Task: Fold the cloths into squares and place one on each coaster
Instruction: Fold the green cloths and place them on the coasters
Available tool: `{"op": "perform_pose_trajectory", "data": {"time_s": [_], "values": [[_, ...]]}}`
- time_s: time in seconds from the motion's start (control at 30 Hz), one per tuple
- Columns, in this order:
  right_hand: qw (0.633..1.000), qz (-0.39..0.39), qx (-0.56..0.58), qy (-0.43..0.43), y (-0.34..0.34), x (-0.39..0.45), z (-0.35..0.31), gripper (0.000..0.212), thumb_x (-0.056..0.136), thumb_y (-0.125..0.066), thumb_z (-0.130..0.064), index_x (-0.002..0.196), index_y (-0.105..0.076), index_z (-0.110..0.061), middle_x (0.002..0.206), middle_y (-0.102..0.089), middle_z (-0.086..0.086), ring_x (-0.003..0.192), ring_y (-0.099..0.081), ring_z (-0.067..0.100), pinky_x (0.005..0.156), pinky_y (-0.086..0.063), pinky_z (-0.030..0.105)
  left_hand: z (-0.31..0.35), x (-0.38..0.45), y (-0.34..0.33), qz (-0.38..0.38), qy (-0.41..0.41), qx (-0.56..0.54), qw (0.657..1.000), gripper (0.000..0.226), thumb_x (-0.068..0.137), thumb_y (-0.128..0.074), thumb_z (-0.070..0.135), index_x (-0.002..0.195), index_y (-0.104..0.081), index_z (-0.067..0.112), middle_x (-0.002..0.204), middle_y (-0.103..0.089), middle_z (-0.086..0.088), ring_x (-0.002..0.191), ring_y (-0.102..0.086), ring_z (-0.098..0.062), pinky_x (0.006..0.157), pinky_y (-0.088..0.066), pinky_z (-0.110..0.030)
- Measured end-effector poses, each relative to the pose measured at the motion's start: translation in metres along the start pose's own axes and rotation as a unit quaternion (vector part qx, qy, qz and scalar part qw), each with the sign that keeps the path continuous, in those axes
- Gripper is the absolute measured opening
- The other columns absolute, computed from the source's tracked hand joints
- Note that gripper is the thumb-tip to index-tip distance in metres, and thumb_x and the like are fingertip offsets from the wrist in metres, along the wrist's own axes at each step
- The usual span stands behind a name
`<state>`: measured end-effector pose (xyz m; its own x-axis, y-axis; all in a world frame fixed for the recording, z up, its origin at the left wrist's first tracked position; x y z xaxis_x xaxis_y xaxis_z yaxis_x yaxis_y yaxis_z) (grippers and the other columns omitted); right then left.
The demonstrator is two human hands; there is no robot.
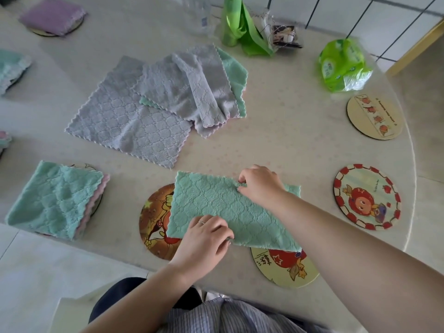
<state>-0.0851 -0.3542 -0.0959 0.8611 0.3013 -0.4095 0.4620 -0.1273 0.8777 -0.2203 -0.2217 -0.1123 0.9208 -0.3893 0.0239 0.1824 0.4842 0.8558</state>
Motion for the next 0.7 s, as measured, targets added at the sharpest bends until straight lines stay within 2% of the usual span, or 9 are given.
{"op": "perform_pose_trajectory", "data": {"time_s": [0.13,0.2,0.27,0.37,0.47,0.5,0.57,0.63,0.7], "values": [[0.998,-0.008,0.046,0.030,0.010,-0.008,0.003,0.027,0.085,-0.055,-0.029,0.109,-0.058,-0.017,0.114,-0.059,0.001,0.102,-0.055,0.020,0.091,-0.044,0.036,0.004,0.001,0.014,0.001,0.017,-0.035,0.999,0.007,0.079,-0.065,0.024,0.084,-0.062,0.028,0.086,-0.055,0.013,0.081,-0.053,-0.007,0.076,-0.044,-0.028],[0.991,-0.026,0.128,0.024,0.023,-0.020,0.006,0.020,0.087,-0.054,-0.029,0.104,-0.054,-0.020,0.099,-0.061,-0.001,0.081,-0.058,0.018,0.072,-0.046,0.032,0.005,0.001,0.030,0.035,0.037,-0.054,0.997,0.005,0.080,-0.060,0.029,0.085,-0.062,0.028,0.084,-0.052,0.014,0.080,-0.049,-0.005,0.075,-0.042,-0.025],[0.984,-0.016,0.178,0.023,0.036,-0.032,0.012,0.012,0.089,-0.053,-0.030,0.098,-0.050,-0.022,0.083,-0.059,-0.001,0.065,-0.054,0.017,0.059,-0.042,0.030,0.004,-0.002,0.048,0.077,0.066,-0.064,0.993,0.008,0.080,-0.058,0.030,0.087,-0.063,0.030,0.081,-0.051,0.020,0.077,-0.049,-0.001,0.075,-0.041,-0.024],[0.959,0.027,0.283,0.003,0.054,-0.052,0.022,0.012,0.090,-0.056,-0.032,0.094,-0.051,-0.021,0.086,-0.063,0.006,0.073,-0.058,0.020,0.062,-0.044,0.031,0.008,-0.010,0.072,0.126,0.145,-0.134,0.972,0.009,0.083,-0.059,0.023,0.088,-0.062,0.030,0.080,-0.057,0.021,0.071,-0.055,-0.002,0.069,-0.044,-0.017],[0.932,0.008,0.362,-0.031,0.051,-0.072,0.024,0.013,0.090,-0.056,-0.030,0.099,-0.050,-0.022,0.093,-0.065,0.003,0.077,-0.058,0.012,0.062,-0.041,0.026,0.011,-0.014,0.073,0.138,0.277,-0.299,0.903,0.016,0.092,-0.051,0.016,0.092,-0.059,0.030,0.081,-0.062,0.005,0.065,-0.054,-0.004,0.059,-0.043,-0.015],[0.925,0.000,0.378,-0.039,0.046,-0.079,0.024,0.016,0.091,-0.055,-0.030,0.104,-0.048,-0.025,0.098,-0.064,0.000,0.082,-0.060,0.013,0.064,-0.045,0.027,0.012,-0.014,0.069,0.140,0.313,-0.361,0.867,0.017,0.094,-0.048,0.016,0.093,-0.059,0.030,0.084,-0.062,0.000,0.066,-0.055,-0.006,0.064,-0.047,-0.020],[0.902,-0.008,0.429,-0.051,0.033,-0.091,0.023,0.025,0.092,-0.054,-0.026,0.115,-0.047,-0.031,0.100,-0.064,0.002,0.085,-0.062,0.032,0.071,-0.051,0.042,0.013,-0.015,0.058,0.134,0.365,-0.490,0.781,0.018,0.097,-0.043,0.019,0.100,-0.057,0.029,0.098,-0.065,-0.006,0.087,-0.063,-0.019,0.084,-0.053,-0.042],[0.888,-0.010,0.456,-0.053,0.022,-0.102,0.021,0.036,0.094,-0.050,-0.020,0.126,-0.046,-0.036,0.102,-0.061,0.000,0.089,-0.059,0.040,0.076,-0.052,0.046,0.017,-0.016,0.049,0.117,0.372,-0.588,0.708,0.020,0.098,-0.042,0.025,0.111,-0.055,0.033,0.108,-0.066,-0.006,0.098,-0.064,-0.024,0.086,-0.053,-0.048],[0.894,-0.024,0.445,-0.051,0.012,-0.109,0.021,0.041,0.095,-0.047,-0.019,0.130,-0.044,-0.041,0.131,-0.050,-0.003,0.113,-0.054,0.034,0.095,-0.046,0.048,0.022,-0.019,0.045,0.094,0.359,-0.601,0.707,0.025,0.094,-0.047,0.033,0.118,-0.052,0.041,0.112,-0.065,0.001,0.098,-0.065,-0.018,0.084,-0.054,-0.043]]}}
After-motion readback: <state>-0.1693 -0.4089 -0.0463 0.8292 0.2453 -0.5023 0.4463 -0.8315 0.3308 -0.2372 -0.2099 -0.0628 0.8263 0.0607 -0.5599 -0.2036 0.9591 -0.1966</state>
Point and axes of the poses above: each hand's wrist, its own x-axis towards the middle knuckle, its own y-axis out of the back of the hand, z = x × y, the point moved 3 cm from there along x, towards the middle knuckle
